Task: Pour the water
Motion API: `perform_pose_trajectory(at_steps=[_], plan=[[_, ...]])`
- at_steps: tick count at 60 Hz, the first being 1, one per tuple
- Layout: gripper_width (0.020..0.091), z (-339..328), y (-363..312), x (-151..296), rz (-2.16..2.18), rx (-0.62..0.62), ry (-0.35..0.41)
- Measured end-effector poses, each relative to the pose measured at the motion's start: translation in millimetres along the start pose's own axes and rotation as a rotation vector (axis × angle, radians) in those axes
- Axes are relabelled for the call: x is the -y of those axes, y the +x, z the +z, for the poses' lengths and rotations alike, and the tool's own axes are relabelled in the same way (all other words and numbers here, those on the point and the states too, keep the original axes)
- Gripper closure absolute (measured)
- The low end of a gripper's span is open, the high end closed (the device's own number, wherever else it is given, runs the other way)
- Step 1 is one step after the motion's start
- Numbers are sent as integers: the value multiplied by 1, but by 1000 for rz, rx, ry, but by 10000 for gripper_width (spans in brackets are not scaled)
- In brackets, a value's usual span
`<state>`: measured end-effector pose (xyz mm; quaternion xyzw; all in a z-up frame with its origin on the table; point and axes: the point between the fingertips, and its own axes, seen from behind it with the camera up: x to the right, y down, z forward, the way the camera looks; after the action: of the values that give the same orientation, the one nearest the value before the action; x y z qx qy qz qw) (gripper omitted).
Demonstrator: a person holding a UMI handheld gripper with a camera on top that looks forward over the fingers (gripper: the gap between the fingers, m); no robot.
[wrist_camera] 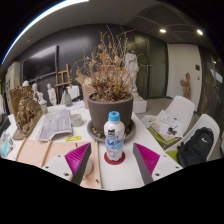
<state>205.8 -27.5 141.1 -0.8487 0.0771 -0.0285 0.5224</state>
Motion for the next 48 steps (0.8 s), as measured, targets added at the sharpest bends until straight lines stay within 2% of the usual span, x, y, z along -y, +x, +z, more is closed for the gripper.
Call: perform_pose_trajectory(at_steps=[9,26,37,48], plan=[[253,-89,-17,2,4,-49,-40],[247,-231,-61,-12,-77,-135,-44],[252,-274,-84,-25,-44,-129,-53],[251,-286,-85,-37,-50,-147,-67]])
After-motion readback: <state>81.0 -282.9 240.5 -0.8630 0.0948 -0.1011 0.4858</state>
